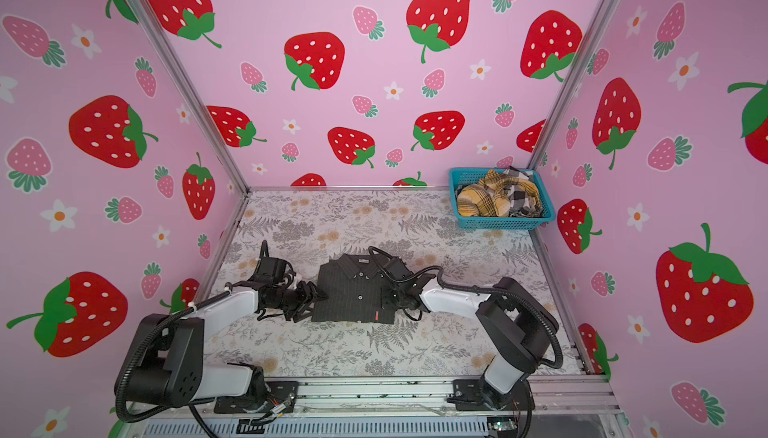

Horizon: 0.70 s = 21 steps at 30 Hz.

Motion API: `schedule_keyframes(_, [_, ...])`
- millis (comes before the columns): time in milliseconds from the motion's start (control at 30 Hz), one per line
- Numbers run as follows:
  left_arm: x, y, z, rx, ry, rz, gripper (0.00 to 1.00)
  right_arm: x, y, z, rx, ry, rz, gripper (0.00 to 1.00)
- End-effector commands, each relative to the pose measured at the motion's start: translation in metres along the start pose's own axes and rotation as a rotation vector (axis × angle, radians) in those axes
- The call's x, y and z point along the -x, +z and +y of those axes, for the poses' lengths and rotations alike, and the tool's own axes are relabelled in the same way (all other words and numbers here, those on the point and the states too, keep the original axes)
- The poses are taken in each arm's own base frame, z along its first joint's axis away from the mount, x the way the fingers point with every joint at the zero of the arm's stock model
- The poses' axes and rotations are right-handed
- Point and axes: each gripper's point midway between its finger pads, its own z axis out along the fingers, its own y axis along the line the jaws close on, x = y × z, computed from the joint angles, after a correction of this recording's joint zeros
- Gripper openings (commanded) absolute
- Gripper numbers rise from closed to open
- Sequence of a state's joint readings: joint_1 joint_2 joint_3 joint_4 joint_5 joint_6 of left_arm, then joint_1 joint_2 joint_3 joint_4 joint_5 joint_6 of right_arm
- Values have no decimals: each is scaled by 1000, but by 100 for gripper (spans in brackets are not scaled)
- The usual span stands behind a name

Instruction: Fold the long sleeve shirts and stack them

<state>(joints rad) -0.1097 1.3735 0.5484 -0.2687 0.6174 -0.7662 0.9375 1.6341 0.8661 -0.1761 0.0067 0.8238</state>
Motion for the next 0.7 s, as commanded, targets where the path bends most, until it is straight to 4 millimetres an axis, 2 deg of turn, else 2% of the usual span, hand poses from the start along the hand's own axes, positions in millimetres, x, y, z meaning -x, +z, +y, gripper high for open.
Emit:
schedule_keyframes(0, [-7, 5, 0, -23, -16, 30, 65, 8, -9, -1, -13, 32, -26, 12])
schedule_keyframes(400, [-10, 5, -10, -16, 24, 41, 44, 15, -23, -8, -32, 73, -75, 12])
schedule_keyframes(567, [-12, 2, -12, -15, 36, 32, 44, 11, -20, -11, -39, 81, -66, 12])
schedule_keyframes(667, [-14, 0, -14, -24, 43, 29, 51, 9, -19, -12, -35, 83, -67, 12])
